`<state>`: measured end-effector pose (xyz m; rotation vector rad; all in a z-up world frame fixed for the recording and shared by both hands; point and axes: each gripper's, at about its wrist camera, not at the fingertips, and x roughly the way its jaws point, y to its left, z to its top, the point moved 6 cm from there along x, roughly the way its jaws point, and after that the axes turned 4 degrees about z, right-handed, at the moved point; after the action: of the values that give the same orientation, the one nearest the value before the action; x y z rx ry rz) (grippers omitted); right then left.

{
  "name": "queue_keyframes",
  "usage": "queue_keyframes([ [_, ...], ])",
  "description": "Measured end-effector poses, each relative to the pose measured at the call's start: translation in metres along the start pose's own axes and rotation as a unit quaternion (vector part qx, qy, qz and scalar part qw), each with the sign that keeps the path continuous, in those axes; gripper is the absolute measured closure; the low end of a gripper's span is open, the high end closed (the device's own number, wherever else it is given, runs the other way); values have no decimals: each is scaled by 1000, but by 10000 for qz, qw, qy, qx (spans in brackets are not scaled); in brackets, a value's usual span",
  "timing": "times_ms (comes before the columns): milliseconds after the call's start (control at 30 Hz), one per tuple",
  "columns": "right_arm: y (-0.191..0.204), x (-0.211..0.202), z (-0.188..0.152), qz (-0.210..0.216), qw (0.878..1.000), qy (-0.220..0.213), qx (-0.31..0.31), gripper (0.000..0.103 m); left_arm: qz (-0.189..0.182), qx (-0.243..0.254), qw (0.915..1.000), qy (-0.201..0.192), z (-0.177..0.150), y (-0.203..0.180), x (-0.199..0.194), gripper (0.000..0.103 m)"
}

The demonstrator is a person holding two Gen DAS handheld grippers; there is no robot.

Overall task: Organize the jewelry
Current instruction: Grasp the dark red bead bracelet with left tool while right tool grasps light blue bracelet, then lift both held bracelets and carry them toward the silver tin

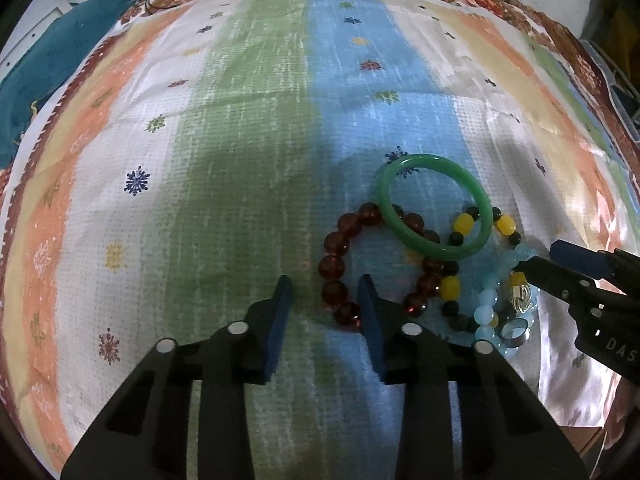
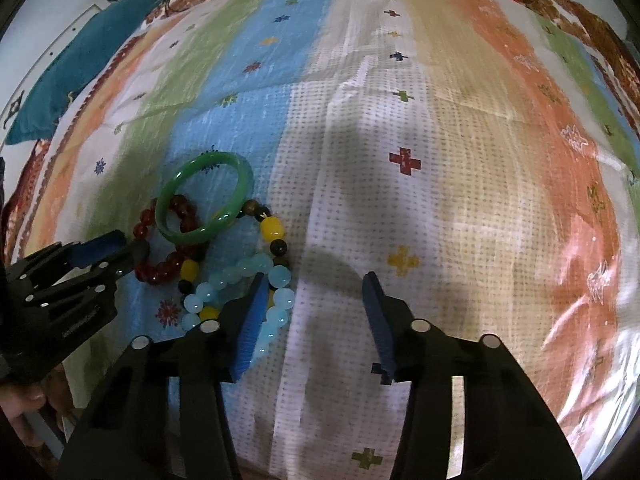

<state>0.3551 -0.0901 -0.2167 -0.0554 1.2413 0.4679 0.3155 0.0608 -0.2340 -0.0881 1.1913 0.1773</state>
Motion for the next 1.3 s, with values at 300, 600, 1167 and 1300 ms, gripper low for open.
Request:
queue_keyframes([
  [300,-4,4,-1,-267,9996,53,-124,79,-331,-197,9992,105,-1,2,1,86],
  [600,-9,1,-1,-360,9993,12,-115,91,-289,-329,9990,24,-1,6,-3,90],
  [1167,8,-39,3,-388,9979,-384,-345,91,-432,-212,9983,-316,1,-2,-42,90],
  [1300,8,-46,1,-368,9979,-436,-289,91,-426,-132,9984,-354,1,-7,-48,90],
])
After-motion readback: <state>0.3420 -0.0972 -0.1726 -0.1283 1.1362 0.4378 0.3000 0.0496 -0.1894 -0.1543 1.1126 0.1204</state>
